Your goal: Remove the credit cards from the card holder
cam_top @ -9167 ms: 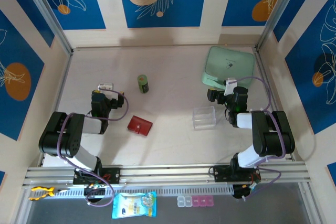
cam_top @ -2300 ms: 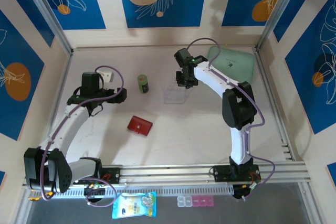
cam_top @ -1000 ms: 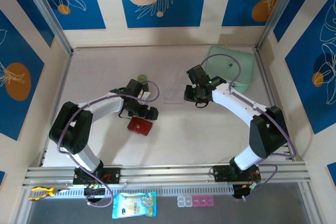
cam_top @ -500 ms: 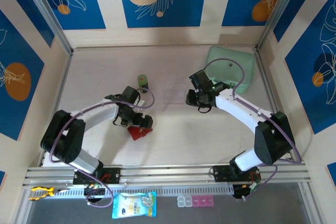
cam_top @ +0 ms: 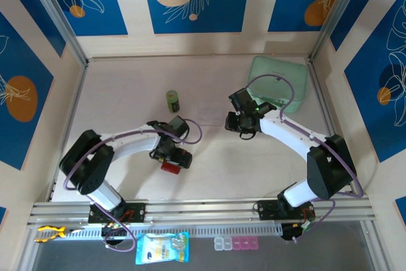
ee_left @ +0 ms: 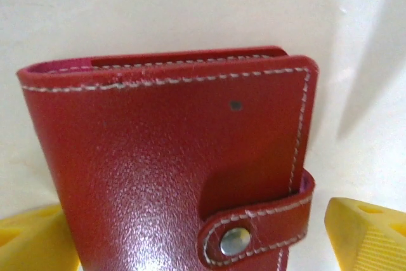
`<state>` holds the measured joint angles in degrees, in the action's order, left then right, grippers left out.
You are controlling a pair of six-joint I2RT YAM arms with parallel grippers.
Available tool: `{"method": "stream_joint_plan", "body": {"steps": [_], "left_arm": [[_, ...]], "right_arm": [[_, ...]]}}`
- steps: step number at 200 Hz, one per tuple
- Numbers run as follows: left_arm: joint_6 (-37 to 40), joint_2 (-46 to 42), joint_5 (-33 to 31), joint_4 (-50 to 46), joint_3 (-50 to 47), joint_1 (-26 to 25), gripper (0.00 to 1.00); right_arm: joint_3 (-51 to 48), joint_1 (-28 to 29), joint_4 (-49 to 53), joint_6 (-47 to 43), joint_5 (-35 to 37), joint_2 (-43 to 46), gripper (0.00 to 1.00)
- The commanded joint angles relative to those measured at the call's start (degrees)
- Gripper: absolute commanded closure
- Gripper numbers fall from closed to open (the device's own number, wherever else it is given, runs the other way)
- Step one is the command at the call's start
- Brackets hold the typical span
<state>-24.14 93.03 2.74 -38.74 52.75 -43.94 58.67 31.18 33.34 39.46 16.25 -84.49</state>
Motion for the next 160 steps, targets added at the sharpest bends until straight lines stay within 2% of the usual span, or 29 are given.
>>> {"method": "stream_joint_plan", "body": {"steps": [1, 59, 95, 160], "left_arm": [[-1.96, 1.84, -4.08, -2.51, 2.81, -1.11, 0.06], [-3.17, 4.13, -6.52, -3.35, 4.06, -1.36, 0.15], [-3.88, 3.84, -7.00, -2.74, 4.87, -1.45, 0.24], [-5.35, 6.96, -7.83, -1.70, 10.73, -0.23, 0.25]], "right_arm": [[-0.16, 0.21, -0.38, -0.27, -0.83, 1.64, 0.63], [0.04, -0.46, 0.39, -1.18, -0.78, 2.44, 0.63], [0.34, -1.27, 0.45, -1.89, -1.05, 2.92, 0.63], [0.67, -3.48, 1.28, -3.58, -2.01, 4.86, 0.63]]}}
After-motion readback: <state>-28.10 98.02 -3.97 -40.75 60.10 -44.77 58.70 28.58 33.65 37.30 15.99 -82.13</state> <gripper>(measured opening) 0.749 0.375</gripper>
